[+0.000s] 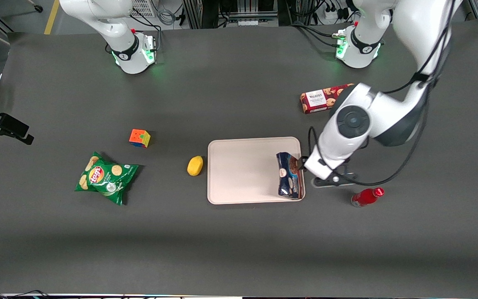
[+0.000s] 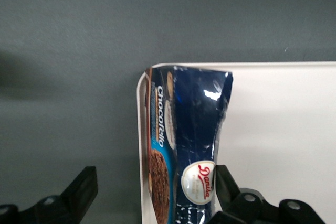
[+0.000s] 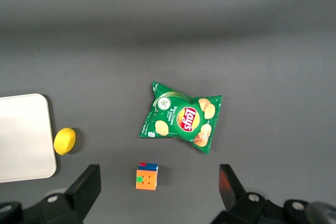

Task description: Place cookie box on tray

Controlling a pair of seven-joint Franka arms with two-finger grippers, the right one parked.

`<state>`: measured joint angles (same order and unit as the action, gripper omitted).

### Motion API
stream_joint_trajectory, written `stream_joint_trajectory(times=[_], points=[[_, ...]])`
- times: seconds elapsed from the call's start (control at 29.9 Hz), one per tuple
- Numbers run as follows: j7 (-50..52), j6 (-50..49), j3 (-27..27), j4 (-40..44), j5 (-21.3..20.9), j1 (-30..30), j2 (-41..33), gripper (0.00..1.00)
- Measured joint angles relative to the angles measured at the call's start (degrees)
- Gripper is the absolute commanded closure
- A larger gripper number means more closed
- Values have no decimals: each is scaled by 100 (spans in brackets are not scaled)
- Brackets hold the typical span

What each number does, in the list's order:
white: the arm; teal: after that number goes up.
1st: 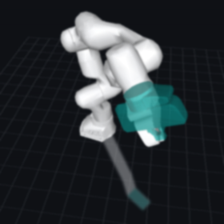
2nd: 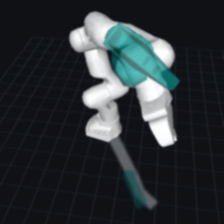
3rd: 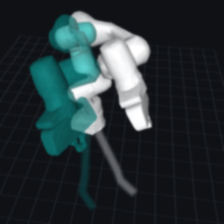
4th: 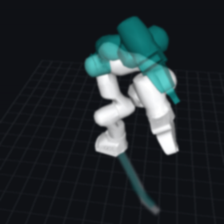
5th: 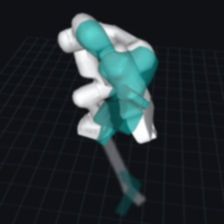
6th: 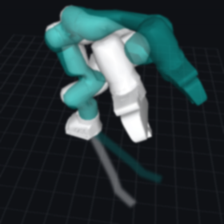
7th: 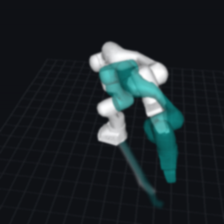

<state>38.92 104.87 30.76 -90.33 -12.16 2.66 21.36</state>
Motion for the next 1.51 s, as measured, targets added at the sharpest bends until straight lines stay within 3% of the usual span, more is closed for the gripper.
stream_joint_trajectory(times=[0.23,0.43,0.6,0.8,1.2,1.51], points=[[-999,-1733,-737,1074,527,27,-617,0],[-2573,-2994,-1542,2031,605,82,-1110,0],[-4069,-3580,-2372,2179,675,87,-1575,0],[-5067,-3229,-3043,1453,879,103,-2018,0],[-5147,-513,-3052,-1728,1114,42,-2892,0],[-5145,-289,-3042,-1985,1160,3,-3097,0]])
